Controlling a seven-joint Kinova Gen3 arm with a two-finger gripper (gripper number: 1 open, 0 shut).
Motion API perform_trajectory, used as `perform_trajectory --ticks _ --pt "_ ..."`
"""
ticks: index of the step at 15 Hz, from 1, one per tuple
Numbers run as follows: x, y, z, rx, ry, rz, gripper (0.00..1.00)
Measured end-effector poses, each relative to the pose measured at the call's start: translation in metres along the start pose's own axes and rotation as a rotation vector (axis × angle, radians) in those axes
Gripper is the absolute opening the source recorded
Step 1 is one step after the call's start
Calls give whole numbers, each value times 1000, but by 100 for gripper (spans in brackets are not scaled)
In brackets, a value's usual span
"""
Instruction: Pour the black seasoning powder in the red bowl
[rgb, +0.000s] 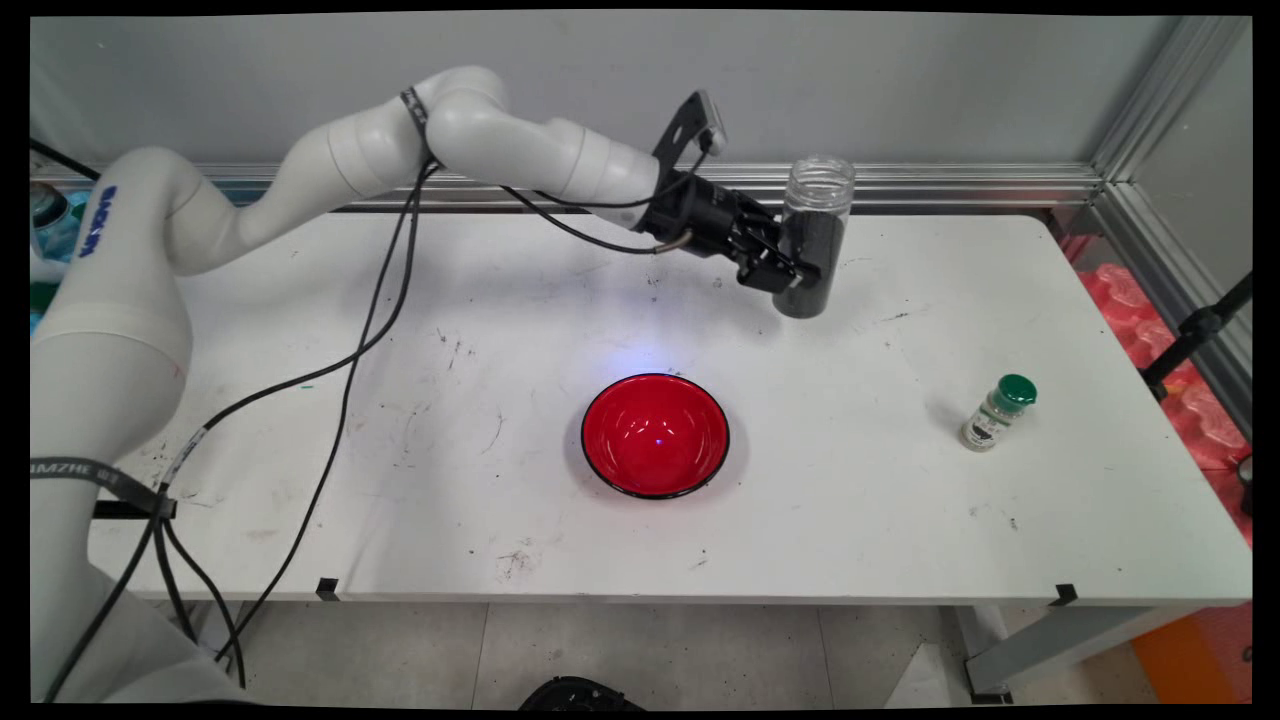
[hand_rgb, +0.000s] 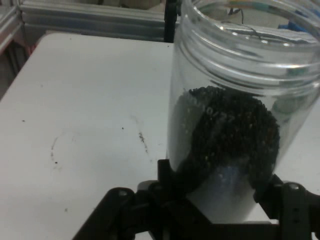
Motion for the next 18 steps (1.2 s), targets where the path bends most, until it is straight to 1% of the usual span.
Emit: perform_trajectory --ticks 8,13,18 --pt "2 0 -47 10 -4 15 0" --pt "0 -2 -76 26 -14 23 0" --pt "-3 -6 -102 39 -33 54 0"
